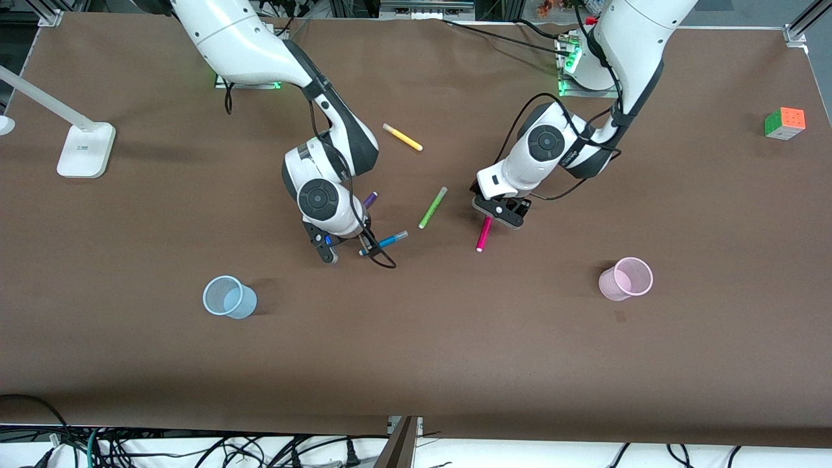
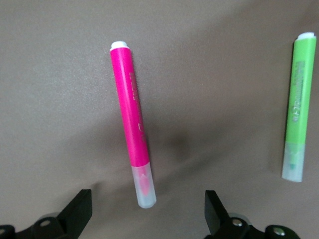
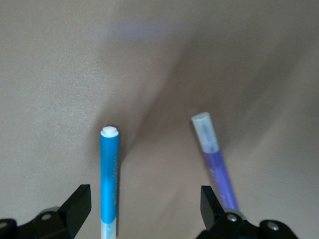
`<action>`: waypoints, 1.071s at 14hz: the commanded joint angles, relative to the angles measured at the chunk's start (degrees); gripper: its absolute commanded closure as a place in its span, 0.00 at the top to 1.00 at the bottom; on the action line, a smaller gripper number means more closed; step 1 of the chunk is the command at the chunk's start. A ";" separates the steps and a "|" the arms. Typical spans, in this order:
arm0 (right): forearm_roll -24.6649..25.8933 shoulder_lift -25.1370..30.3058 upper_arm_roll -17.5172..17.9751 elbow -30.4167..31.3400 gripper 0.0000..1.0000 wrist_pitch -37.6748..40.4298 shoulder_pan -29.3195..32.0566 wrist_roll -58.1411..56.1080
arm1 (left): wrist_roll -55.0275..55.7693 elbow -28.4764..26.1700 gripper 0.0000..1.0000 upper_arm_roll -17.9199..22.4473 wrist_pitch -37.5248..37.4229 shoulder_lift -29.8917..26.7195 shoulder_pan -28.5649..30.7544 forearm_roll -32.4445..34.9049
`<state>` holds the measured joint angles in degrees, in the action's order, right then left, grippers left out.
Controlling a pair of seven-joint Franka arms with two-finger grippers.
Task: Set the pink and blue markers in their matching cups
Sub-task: 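Close the left gripper on the pink marker while the right gripper grasps the blue marker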
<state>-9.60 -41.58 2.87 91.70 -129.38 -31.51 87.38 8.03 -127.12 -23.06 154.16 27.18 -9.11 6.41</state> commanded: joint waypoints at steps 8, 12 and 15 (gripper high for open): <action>-0.24 -6.84 -0.76 -4.42 0.86 -8.34 -2.15 3.94 | 0.50 0.91 0.07 0.64 2.73 1.83 0.41 2.73; 2.92 -6.84 -0.67 -4.42 0.12 -8.34 -2.33 2.80 | 0.50 1.08 0.00 0.64 -2.34 -1.24 0.59 2.73; 3.10 -6.23 -0.76 -4.42 0.00 -8.26 -2.07 0.35 | 0.24 2.22 0.00 0.73 -9.99 -4.76 1.11 2.73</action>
<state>-7.48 -46.73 2.79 87.71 -137.10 -33.10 89.27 8.10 -125.38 -22.38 149.66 26.39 -8.63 7.87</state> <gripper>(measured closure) 0.744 0.824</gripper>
